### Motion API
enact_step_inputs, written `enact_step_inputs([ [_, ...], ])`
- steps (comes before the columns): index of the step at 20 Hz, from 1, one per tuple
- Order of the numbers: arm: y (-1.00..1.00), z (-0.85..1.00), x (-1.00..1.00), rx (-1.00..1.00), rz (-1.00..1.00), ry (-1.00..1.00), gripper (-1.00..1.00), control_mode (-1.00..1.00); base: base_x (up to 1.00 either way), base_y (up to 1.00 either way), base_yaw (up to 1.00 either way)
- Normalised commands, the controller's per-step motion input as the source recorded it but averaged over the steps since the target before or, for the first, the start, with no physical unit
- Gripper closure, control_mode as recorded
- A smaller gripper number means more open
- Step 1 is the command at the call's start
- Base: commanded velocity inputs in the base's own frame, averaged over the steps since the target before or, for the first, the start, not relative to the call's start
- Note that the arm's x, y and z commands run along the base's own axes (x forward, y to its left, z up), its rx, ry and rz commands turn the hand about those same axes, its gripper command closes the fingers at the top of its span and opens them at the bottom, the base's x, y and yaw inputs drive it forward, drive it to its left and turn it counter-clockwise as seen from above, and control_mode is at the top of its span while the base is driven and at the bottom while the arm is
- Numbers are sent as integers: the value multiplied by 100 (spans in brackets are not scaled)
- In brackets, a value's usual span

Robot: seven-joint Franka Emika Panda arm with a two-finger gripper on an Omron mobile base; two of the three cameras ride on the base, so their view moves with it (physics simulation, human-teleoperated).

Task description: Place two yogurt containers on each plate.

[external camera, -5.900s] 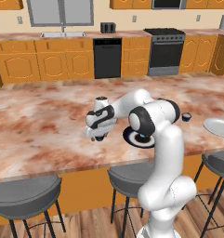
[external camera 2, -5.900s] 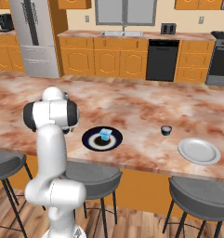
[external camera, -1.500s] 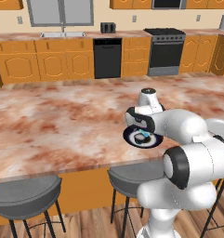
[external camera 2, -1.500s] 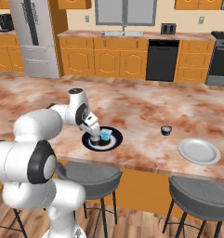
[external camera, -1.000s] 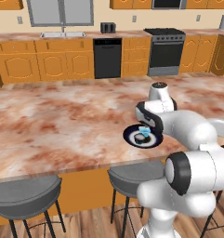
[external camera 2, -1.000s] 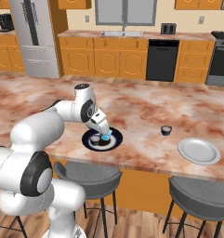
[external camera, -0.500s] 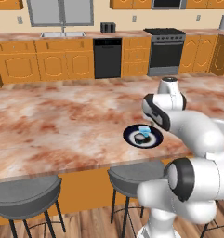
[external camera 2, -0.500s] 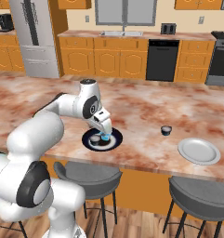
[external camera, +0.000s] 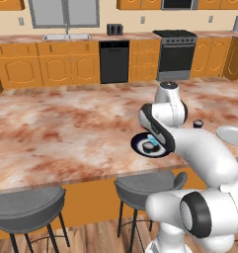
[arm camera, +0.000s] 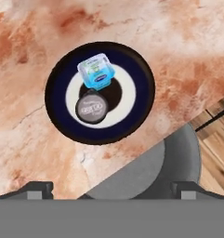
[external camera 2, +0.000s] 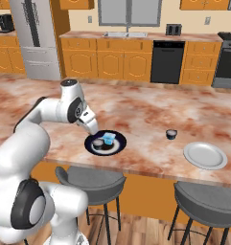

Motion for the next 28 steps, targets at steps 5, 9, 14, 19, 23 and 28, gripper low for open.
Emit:
enact_step_inputs([
  [5, 14, 2, 0, 0, 0, -8, -100, -100, 0, 0, 0],
  [9, 18, 0, 0, -1, 0, -3, -100, -100, 0, 0, 0],
  [14, 0, 0, -6, 0, 0, -4, -100, -100, 0, 0, 0],
  [19, -15, 0, -3, 0, 0, 0, -100, 100, -22, -60, 0],
  [23, 0, 0, 0, 0, 0, 0, -100, 100, -18, -100, -5],
  [28, 0, 0, 0, 0, 0, 0, -100, 100, -17, -100, -4],
])
